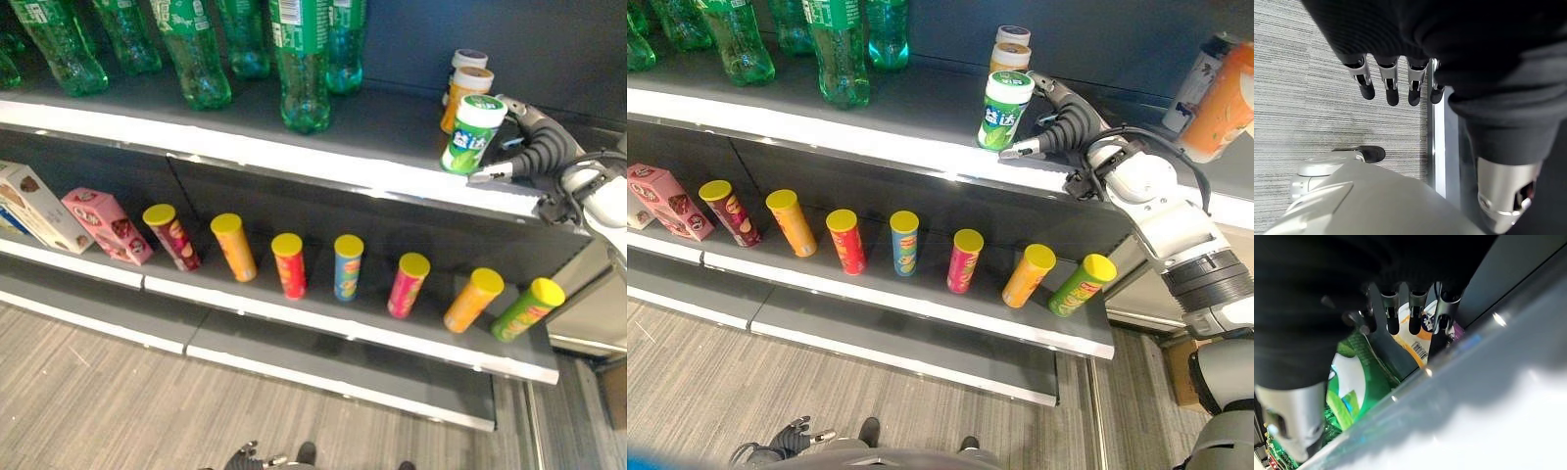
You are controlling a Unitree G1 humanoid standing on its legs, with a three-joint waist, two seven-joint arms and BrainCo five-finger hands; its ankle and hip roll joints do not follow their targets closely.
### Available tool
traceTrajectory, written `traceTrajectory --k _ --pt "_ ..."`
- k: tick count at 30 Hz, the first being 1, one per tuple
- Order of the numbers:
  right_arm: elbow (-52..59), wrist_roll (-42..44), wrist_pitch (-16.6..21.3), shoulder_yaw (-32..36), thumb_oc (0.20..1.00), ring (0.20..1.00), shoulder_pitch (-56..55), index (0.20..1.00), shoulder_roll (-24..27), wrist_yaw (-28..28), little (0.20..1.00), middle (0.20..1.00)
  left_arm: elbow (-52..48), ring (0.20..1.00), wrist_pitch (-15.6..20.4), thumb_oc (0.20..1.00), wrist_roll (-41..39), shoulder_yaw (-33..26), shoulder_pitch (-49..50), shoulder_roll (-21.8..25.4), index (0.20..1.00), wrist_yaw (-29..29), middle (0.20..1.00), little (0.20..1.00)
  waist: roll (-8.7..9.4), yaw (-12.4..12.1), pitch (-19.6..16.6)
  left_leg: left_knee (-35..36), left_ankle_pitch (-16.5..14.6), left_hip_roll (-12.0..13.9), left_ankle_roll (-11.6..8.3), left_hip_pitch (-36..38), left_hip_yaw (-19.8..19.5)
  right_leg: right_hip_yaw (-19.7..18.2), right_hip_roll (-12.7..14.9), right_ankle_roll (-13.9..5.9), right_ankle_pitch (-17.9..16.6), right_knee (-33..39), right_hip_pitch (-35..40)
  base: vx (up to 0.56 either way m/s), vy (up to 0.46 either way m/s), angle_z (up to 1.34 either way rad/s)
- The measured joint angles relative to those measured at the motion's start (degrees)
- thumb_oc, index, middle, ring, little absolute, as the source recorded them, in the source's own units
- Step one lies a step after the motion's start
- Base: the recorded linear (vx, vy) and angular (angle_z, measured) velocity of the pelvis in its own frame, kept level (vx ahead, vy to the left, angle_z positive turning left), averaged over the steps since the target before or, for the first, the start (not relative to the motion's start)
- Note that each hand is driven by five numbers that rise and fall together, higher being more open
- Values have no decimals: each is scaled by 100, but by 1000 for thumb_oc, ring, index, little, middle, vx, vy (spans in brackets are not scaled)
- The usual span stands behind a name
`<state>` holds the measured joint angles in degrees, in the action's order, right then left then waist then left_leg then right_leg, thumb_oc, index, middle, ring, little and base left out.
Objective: Put the goods on the table back onto the shelves and tidy them up.
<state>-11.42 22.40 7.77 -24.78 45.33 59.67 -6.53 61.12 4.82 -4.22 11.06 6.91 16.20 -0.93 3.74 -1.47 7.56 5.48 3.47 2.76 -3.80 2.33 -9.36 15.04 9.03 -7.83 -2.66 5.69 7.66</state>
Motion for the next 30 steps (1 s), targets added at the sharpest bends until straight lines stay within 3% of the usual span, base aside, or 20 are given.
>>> traceTrajectory --k 6,9,13,17,21,25,27,30 --pt "573 -542 47 1157 1000 1000 -351 1000 115 455 1000 1000 -19 1000 -4 1000 -1 -75 22 -11 1000 -17 1000 1000 -61 52 37 -25 22 -2 -23 20 63 -42 8 -4 3 -1 -34 5 7 -3" --pt "1215 -907 132 2242 1000 1000 -1109 1000 166 762 1000 1000 -22 1000 -3 1000 14 -189 1 -29 1000 -56 1000 1000 -67 109 41 -24 7 -1 -27 38 93 -97 8 -5 3 0 -37 19 18 -6" --pt "1774 -1118 279 3472 1000 1000 -2094 1000 92 1186 1000 1000 -23 1000 -4 1000 50 -254 -35 -47 1000 -110 1000 1000 -133 365 76 8 -48 9 -19 142 289 -279 13 -9 3 12 -46 14 31 -22" --pt "2135 -1113 300 3570 1000 1000 -2438 1000 21 1222 1000 1000 -49 1000 0 1000 54 -256 -64 -96 1000 -115 1000 1000 -201 609 55 10 -132 32 14 199 442 -431 3 -7 -3 23 -55 3 34 -25" --pt "3055 -860 448 4131 1000 1000 -4033 1000 -630 797 1000 1000 -87 1000 -2 1000 67 -259 -95 -246 1000 -87 1000 1000 -184 644 35 9 -154 46 -19 256 617 -588 -4 -19 -9 18 -141 -11 51 -19" --pt "3017 -401 271 4224 1000 1000 -5185 1000 -1258 249 1000 1000 -73 1000 -1 1000 101 -486 -30 -257 1000 -26 1000 1000 -189 1018 32 11 -180 17 -8 247 787 -768 32 -40 -46 2 -232 2 32 -24" --pt "3096 279 196 4592 1000 1000 -5873 1000 -2130 -106 1000 1000 -101 1000 -2 1000 104 -590 -56 -260 1000 2 1000 1000 -170 1078 13 13 -206 42 -21 289 897 -866 4 -47 -38 -2 -265 -8 37 -26" --pt "2998 619 -175 4583 1000 1000 -6148 1000 -2178 -354 1000 1000 -726 1000 -39 1000 105 -556 272 -251 1000 66 1000 1000 -236 1231 11 14 -253 32 -4 290 1034 -997 26 -69 -56 -2 -301 -7 29 -26"
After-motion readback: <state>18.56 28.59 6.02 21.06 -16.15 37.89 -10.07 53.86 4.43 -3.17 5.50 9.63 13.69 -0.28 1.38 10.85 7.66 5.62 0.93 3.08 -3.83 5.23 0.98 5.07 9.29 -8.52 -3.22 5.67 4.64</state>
